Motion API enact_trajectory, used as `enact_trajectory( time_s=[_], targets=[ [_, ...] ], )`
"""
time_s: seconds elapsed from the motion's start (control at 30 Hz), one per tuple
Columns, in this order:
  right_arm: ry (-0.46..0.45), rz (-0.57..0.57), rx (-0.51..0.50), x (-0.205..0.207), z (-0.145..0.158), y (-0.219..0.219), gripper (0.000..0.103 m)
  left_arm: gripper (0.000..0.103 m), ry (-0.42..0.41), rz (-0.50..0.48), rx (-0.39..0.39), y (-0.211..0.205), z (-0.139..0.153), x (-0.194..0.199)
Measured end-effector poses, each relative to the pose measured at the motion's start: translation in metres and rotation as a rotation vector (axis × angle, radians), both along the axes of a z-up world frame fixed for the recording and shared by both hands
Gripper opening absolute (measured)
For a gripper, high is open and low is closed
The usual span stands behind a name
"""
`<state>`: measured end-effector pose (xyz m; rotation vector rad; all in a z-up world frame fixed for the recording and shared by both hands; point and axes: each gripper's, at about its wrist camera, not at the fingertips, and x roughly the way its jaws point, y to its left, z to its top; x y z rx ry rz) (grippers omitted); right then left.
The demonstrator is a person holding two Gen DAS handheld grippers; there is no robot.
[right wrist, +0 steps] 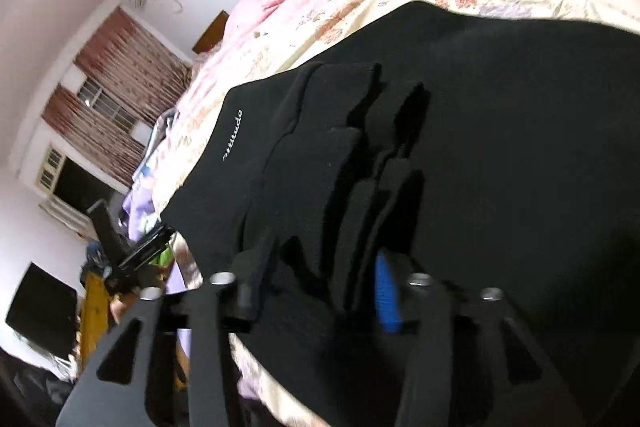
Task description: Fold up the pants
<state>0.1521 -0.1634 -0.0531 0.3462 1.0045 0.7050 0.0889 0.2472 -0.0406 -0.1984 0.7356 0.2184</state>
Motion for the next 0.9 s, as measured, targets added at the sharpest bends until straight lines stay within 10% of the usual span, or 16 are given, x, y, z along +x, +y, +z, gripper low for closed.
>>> enact_trajectory(
  time_s=[0.23,0.37,0.53,0.73,0.9],
  targets=[
    [-0.197,-0.072,-0.059,0.004,0.05,-0.014,0.053,0.101,-0.07,-0.058,0.381,-0.03,0.051,-0.062],
    [-0.296,0.052,-0.11,0.014,0.064,0.047,0.053,0.101,-0.243,-0.101,0.254,-0.044,0.112,-0.041],
    [-0.303,0.169,-0.29,0.017,0.044,0.1,0.053,0.101,-0.123,-0.352,-0.079,-0.084,0.119,0.08],
    [-0.308,0.184,-0.309,0.013,0.015,0.091,0.055,0.101,0.106,-0.469,0.064,-0.113,0.046,0.167],
    [-0.261,0.166,-0.246,0.028,0.038,0.077,0.062,0.101,0.079,-0.46,-0.108,-0.081,0.035,0.169]
  ],
)
